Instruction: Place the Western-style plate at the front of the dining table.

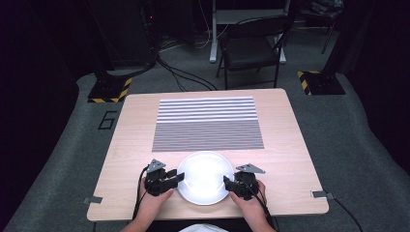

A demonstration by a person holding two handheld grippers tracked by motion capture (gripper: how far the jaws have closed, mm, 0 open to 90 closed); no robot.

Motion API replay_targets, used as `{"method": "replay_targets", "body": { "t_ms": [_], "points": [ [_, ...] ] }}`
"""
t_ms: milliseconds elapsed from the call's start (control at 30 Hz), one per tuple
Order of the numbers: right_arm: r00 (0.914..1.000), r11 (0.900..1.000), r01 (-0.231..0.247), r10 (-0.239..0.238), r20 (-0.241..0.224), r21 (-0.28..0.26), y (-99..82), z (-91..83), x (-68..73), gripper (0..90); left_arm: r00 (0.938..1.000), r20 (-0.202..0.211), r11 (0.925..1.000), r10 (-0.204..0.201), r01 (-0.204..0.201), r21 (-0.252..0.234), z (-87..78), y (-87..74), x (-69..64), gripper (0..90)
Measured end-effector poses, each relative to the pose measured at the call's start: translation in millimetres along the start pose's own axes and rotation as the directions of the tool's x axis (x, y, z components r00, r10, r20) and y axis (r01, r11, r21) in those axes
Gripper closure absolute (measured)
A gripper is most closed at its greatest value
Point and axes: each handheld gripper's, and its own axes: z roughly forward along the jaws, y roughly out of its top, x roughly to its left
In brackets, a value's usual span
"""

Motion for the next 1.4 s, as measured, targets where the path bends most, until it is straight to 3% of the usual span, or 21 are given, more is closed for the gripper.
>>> {"method": "replay_targets", "body": {
  "t_ms": [267,433,600,833,1133,1400],
  "points": [
    [0.9999,1.0,-0.007,0.007,-0.012,0.0,-1.4,1.1,0.8,48.8,1.0,0.006,1.0,0.007,-0.007,0.001,1.1,0.5,0.5,57.5],
    [0.9992,0.9994,-0.032,0.032,-0.021,0.008,-0.9,1.1,-0.3,49.5,0.9984,-0.015,0.9985,0.054,-0.054,0.006,2.3,0.9,-2.6,57.4],
    [0.9968,0.9973,-0.073,0.073,-0.032,0.006,0.8,0.2,-3.9,51.7,0.9992,-0.008,0.9992,0.04,-0.04,0.006,3.9,1.7,-3.0,57.4],
    [0.9936,0.9941,-0.109,0.108,-0.032,-0.005,5.8,-2.2,-10.2,51.9,0.9981,0.004,0.9976,0.062,-0.062,0.031,8.6,1.3,-6.7,57.4],
    [0.9932,0.9926,-0.115,0.115,-0.019,-0.039,14.3,-3.0,-19.6,51.9,0.9979,0.011,0.9976,0.064,-0.064,0.027,20.1,0.4,-10.4,57.3],
    [0.9925,0.9907,-0.123,0.122,-0.008,-0.058,21.3,-1.8,-26.3,51.9,0.9966,0.043,0.9972,0.069,-0.071,0.023,25.6,0.4,-10.3,57.0]
  ]
}}
